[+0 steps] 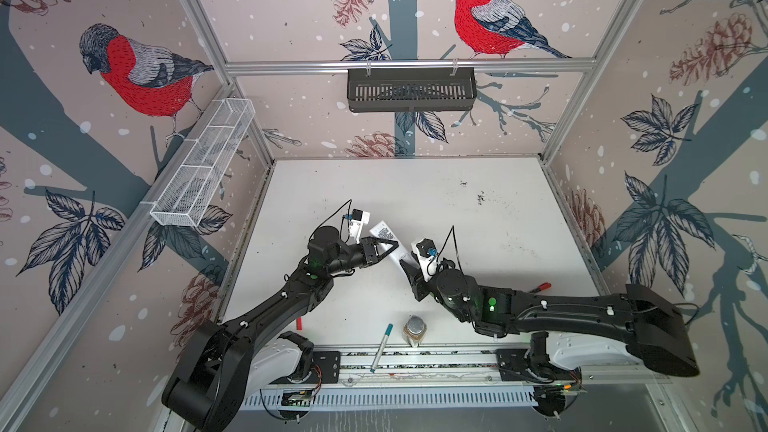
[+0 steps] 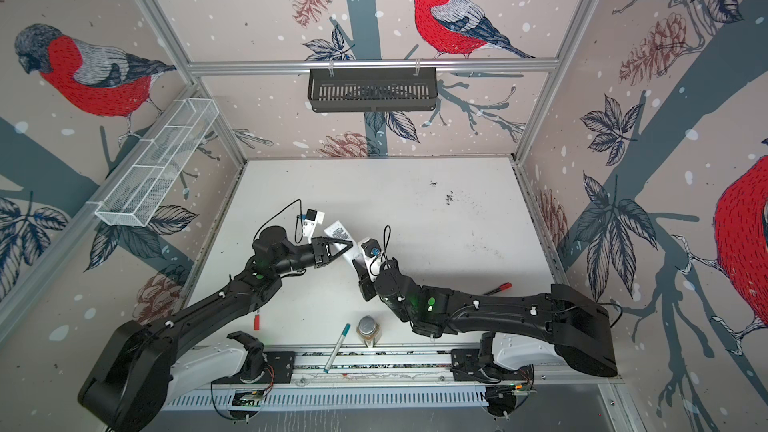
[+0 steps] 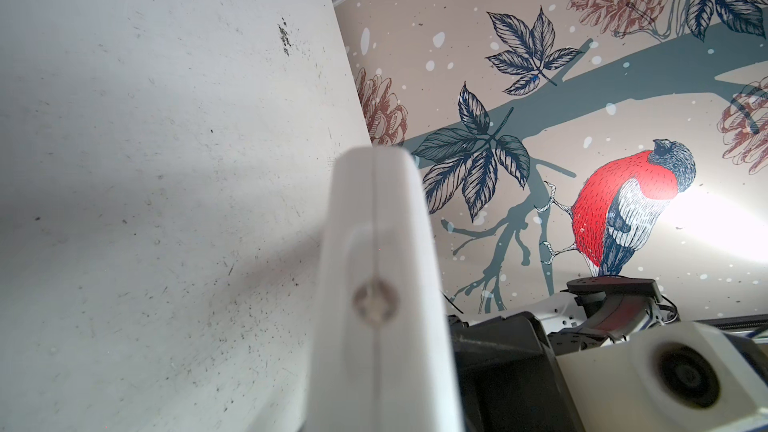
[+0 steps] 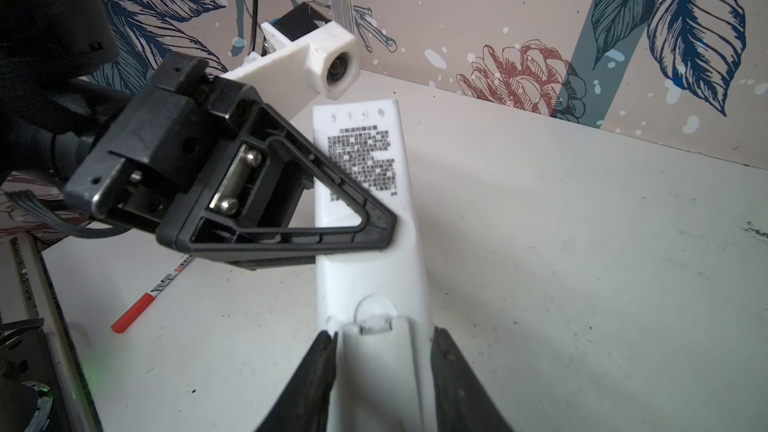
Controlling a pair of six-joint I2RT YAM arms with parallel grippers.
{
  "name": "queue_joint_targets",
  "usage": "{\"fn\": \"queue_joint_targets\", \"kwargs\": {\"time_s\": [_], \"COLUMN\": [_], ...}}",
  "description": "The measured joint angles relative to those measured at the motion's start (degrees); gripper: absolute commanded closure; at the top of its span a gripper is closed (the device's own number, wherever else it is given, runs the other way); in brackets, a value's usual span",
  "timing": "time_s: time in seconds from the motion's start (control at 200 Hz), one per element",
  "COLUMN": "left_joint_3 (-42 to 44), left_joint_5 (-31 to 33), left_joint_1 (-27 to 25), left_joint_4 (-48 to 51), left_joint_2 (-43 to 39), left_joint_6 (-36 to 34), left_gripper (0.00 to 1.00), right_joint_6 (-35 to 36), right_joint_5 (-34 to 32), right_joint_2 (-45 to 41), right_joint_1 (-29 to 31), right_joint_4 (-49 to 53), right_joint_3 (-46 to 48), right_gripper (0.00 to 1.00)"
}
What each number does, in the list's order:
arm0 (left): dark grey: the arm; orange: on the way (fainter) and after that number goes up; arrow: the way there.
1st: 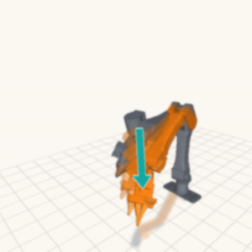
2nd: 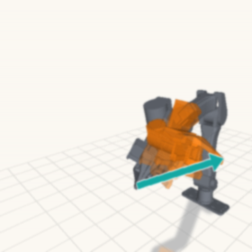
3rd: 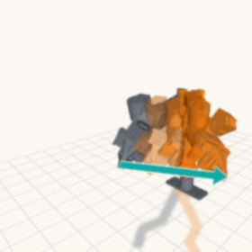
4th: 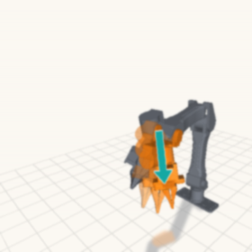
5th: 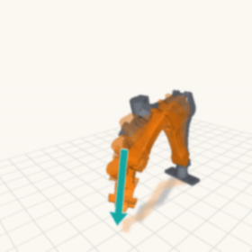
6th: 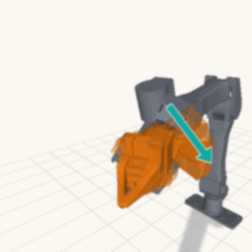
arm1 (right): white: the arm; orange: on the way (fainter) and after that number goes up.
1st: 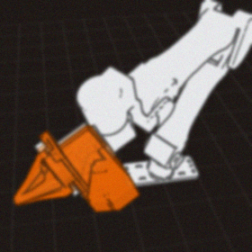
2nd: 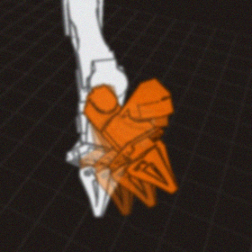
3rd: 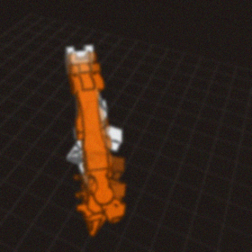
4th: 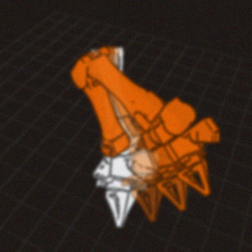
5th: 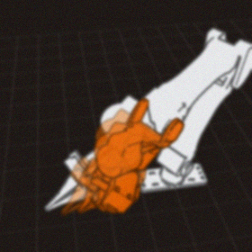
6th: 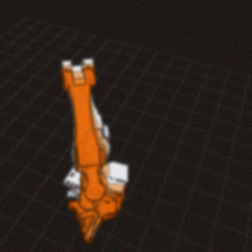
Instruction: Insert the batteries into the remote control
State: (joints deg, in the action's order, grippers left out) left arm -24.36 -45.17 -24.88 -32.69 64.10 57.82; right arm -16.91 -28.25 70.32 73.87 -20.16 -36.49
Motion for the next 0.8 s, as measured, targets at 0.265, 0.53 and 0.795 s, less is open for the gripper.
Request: {"fn": "queue_joint_targets", "kwargs": {"time_s": [0.265, 0.53, 0.795], "left_joint_3": [0.0, 0.0, 0.0], "left_joint_5": [0.3, -1.2, -3.4], "left_joint_1": [0.0, 0.0, 0.0], "left_joint_4": [0.3, 0.6, -0.1], "left_joint_2": [0.4, 0.7, -0.9], "left_joint_6": [-3.3, -5.9, -7.5], "left_gripper": [1.00, 1.00, 1.00], "right_joint_6": [0.1, -6.1, -8.9], "right_joint_5": [6.7, 17.7, 26.9], "right_joint_2": [-8.5, -18.7, -18.6], "right_joint_1": [-2.3, -13.9, -18.4], "right_joint_4": [0.4, 0.9, 2.1], "right_joint_3": [2.1, 7.8, 10.0], "right_gripper": [0.16, 0.09, 0.09]}}
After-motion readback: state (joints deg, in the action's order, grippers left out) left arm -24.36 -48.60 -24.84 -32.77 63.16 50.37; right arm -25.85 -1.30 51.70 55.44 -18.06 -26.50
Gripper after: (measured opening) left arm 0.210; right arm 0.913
